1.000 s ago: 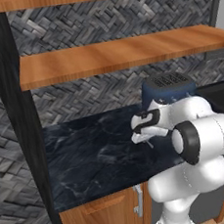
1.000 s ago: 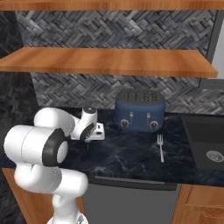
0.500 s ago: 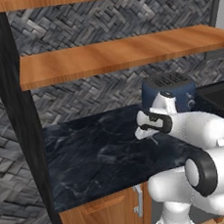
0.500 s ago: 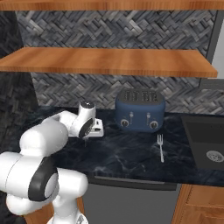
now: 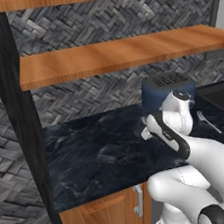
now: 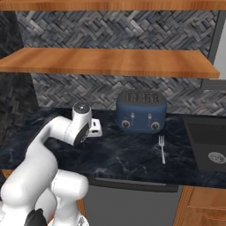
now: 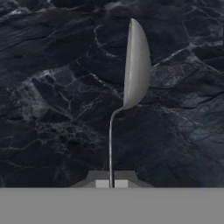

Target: Organize the utensils by type. Pick up the wooden spoons from the counter and place them in the open cabinet. Then pick up the metallic utensils from the counter and place them in the open drawer.

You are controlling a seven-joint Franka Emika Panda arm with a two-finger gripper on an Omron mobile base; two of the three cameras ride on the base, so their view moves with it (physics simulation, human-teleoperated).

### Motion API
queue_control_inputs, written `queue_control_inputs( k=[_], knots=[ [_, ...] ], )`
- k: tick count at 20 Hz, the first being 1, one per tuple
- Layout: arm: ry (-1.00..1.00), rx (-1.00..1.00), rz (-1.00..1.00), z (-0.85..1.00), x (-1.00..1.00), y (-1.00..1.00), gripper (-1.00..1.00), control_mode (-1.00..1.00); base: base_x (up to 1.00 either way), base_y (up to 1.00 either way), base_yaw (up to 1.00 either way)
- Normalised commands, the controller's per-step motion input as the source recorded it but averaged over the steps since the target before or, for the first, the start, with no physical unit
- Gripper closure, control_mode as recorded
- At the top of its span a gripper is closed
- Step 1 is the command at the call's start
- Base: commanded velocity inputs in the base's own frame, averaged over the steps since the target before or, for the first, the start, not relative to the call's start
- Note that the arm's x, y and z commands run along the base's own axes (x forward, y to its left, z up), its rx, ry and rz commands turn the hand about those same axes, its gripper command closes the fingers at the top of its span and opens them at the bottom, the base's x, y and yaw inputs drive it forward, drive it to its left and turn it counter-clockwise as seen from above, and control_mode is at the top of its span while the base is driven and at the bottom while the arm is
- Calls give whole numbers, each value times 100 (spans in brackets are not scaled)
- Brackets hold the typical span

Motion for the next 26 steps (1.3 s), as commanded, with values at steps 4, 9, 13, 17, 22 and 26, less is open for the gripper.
queue_control_inputs(
  k=[4,9,13,17,22,26],
  knots=[
    [0,0,0,51,-12,0,100,-100,0,0,0],
    [5,0,0,54,-8,0,100,-100,0,0,0],
    [21,0,0,50,-1,-1,100,-100,0,0,0],
    [10,0,0,31,-3,-2,100,-100,0,0,0],
    [2,0,0,8,0,0,100,-100,0,0,0],
    [0,0,0,0,0,0,100,-100,0,0,0]
  ],
)
